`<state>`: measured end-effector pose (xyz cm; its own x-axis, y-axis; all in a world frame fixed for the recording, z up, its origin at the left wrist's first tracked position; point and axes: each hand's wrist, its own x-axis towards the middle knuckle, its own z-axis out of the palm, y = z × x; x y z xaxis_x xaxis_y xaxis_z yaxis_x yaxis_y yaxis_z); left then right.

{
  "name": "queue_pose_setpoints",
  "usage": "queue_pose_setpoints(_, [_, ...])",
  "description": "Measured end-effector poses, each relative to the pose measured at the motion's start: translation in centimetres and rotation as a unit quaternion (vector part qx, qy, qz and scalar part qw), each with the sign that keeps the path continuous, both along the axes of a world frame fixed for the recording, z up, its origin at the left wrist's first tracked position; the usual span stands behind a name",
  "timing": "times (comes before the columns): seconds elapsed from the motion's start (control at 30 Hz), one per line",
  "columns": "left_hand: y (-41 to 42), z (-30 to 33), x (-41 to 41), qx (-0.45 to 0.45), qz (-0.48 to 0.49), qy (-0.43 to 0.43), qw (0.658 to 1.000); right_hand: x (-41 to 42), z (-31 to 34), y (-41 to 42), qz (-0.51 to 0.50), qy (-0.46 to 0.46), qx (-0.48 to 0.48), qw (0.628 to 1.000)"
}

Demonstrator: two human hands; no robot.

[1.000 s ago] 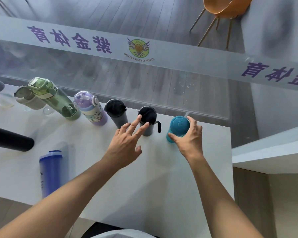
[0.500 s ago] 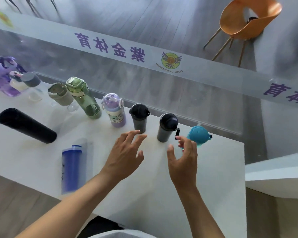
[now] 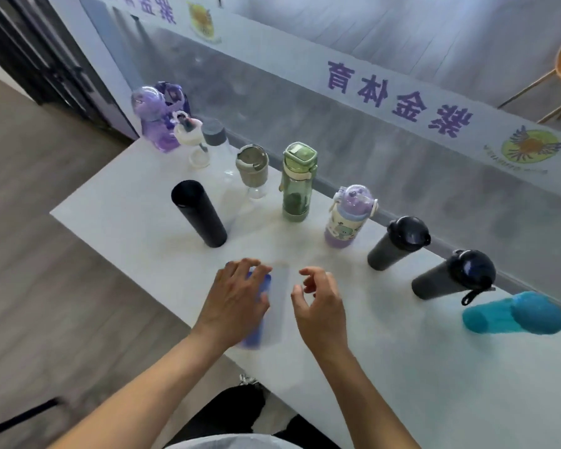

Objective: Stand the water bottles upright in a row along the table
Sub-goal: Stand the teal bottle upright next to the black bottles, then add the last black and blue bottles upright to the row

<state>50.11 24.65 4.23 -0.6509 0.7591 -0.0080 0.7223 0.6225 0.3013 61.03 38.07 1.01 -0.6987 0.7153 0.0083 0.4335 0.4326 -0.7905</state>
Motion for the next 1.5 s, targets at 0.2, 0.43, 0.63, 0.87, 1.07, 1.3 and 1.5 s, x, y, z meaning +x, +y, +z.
queue_pose_setpoints(0.2, [-4.1, -0.6, -6.0, 0.049, 0.041, 0.059, 0.996, -6.9, -1.7, -2.6, 0.072, -0.169, -0.032, 0.982])
queue_pose_setpoints(0.43, [-4.2, 1.3, -13.0, 0.086, 0.055, 0.151, 0.983, -12.3, -3.9, -3.7, 0.059, -0.359, -0.038, 0.931])
queue_pose_setpoints(0.63, [-2.7, 1.8, -17.3, 0.013, 0.086, 0.086, 0.992, -12.5, -5.5, -4.3, 0.037, -0.392, -0.092, 0.914])
queue_pose_setpoints(0.87, [-2.2, 1.6, -17.0, 0.08, 0.081, -0.015, 0.993, -8.7, -3.2, -2.8, -0.027, -0.289, -0.172, 0.941])
queue_pose_setpoints(1.07, [-0.8, 1.7, -12.8, 0.113, 0.028, -0.038, 0.992, -2.2, 0.2, -1.2, -0.115, -0.119, -0.175, 0.971])
queue_pose_setpoints(1.3, [4.0, 2.7, -5.2, 0.156, -0.051, -0.135, 0.977, 6.8, 3.5, 1.8, -0.216, -0.023, -0.118, 0.969])
queue_pose_setpoints(1.5, [9.9, 2.9, 3.9, 0.167, -0.16, -0.172, 0.958, 16.1, 3.8, 4.7, -0.295, -0.004, -0.078, 0.952])
